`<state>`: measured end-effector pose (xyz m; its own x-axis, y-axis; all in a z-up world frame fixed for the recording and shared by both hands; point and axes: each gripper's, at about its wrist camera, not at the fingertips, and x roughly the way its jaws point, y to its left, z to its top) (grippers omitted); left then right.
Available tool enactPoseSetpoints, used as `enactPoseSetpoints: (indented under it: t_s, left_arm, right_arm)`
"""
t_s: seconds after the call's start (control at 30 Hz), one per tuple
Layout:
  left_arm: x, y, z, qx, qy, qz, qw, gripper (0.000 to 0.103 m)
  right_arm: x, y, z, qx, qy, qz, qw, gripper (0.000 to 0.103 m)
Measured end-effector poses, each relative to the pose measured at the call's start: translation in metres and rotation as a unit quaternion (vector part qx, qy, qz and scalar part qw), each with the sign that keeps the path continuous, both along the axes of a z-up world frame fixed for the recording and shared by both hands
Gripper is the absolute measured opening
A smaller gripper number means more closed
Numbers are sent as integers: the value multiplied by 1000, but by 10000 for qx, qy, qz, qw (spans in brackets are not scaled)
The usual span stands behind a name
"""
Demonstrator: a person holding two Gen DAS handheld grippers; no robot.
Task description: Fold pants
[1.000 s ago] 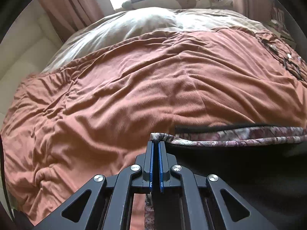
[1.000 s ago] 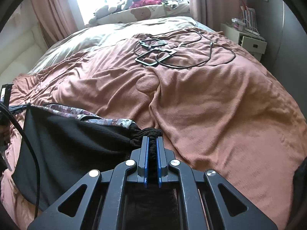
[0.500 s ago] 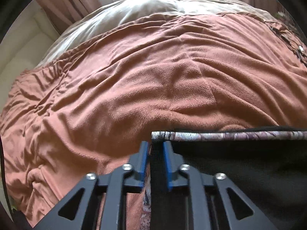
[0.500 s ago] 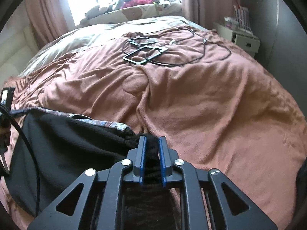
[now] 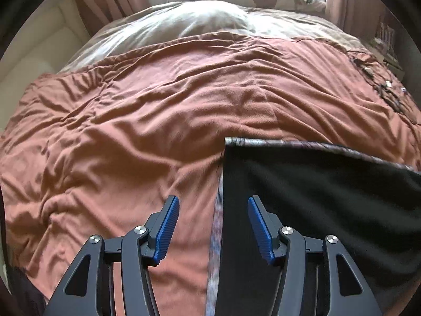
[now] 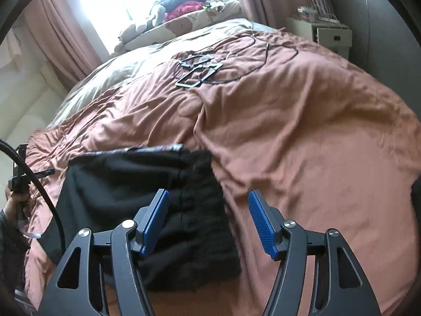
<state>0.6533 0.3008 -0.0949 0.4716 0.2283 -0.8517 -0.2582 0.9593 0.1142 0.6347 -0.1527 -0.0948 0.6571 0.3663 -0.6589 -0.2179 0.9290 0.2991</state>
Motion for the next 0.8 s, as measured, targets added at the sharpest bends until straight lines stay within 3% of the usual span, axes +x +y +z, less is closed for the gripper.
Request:
enactPoseSetpoints:
  t_s: [0.33, 0.4, 0.6, 0.8]
  left_arm:
    - [-70, -8, 36, -322, -210, 71, 9992, 57]
    - [-83, -10, 39, -427, -253, 98, 9987, 57]
    - [-121, -14, 39, -654, -291, 204, 9972, 57]
    - [-150, -11, 30, -842, -271, 381, 9954, 57]
  right_arm:
    - [-36, -24, -3, 687, 319, 72, 9971, 61]
    - [-40, -27, -7, 836, 393, 84, 9957, 66]
    - [-42, -37, -23, 1246, 643, -32, 9901, 69]
    - [-38, -51, -49, 1960, 1034, -214, 9749, 69]
